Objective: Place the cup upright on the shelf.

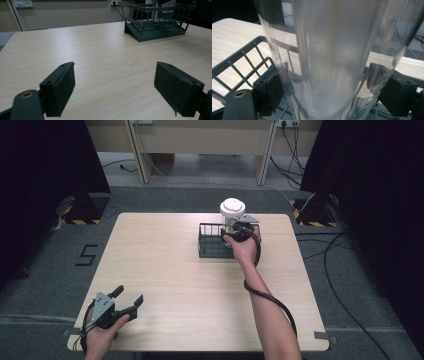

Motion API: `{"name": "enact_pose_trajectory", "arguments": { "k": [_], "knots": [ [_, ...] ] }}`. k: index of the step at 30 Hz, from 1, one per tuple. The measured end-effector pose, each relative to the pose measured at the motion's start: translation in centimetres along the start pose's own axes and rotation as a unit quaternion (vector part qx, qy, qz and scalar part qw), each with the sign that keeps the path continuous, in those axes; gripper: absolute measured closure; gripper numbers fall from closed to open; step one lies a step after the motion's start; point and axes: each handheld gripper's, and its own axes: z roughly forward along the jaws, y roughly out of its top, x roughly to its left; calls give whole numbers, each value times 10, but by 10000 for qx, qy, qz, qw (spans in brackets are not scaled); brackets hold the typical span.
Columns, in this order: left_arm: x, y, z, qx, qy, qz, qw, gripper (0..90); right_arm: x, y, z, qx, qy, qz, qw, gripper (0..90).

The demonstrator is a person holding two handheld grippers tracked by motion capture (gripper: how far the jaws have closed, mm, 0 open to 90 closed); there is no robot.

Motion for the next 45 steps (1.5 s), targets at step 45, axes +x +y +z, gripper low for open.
{"name": "enact_pose_trajectory", "arguments": {
  "k": [45],
  "knots": [
    [-1,0,1,42,63,35,10000,166,-4,-36,-70,-347,319,99,9988,225]
  ]
}}
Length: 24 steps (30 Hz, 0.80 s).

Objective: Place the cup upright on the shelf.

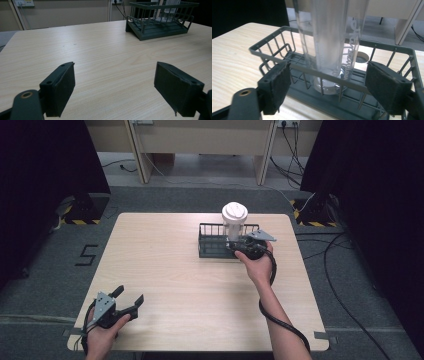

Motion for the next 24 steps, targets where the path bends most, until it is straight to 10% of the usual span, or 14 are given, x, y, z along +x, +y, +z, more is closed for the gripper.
{"name": "enact_pose_trajectory", "arguments": {
  "k": [24],
  "knots": [
    [-1,0,0,10,11,7,10000,166,0,-19,-43,60,23,-69,10000,232]
  ]
}}
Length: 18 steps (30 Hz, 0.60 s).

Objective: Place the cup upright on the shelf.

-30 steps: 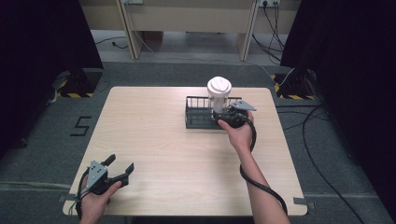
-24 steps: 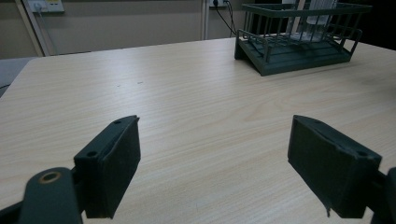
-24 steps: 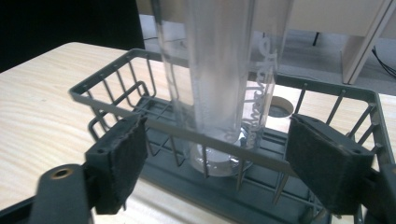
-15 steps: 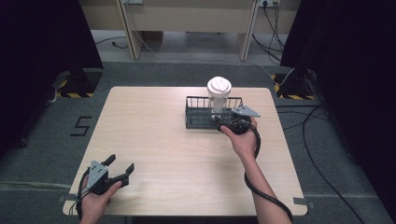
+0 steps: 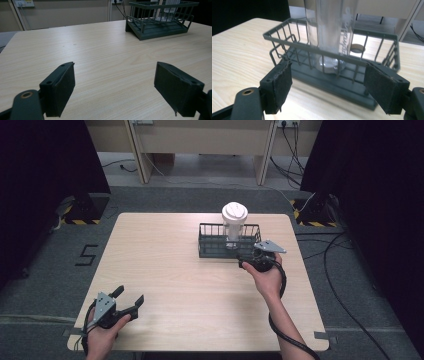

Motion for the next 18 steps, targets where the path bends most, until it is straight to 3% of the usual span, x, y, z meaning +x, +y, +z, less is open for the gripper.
{"name": "enact_pose_trajectory", "arguments": {
  "k": [18],
  "knots": [
    [0,0,0,-1,7,-10,10000,165,-16,-33,-27,221,-129,73,9996,222]
  ]
}}
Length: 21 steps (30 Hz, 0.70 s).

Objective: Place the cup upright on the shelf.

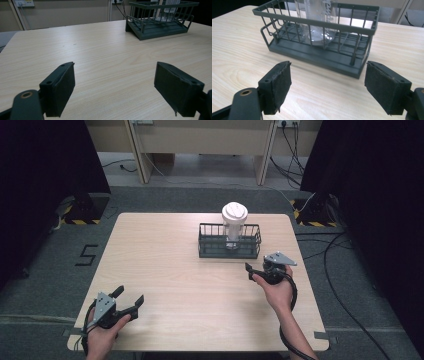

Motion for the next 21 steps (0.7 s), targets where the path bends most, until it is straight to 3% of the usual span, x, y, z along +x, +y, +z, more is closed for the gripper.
{"name": "enact_pose_trajectory", "arguments": {
  "k": [21],
  "knots": [
    [0,0,0,15,2,-9,10000,166,-16,-42,-33,62,-217,90,9997,222]
  ]
}}
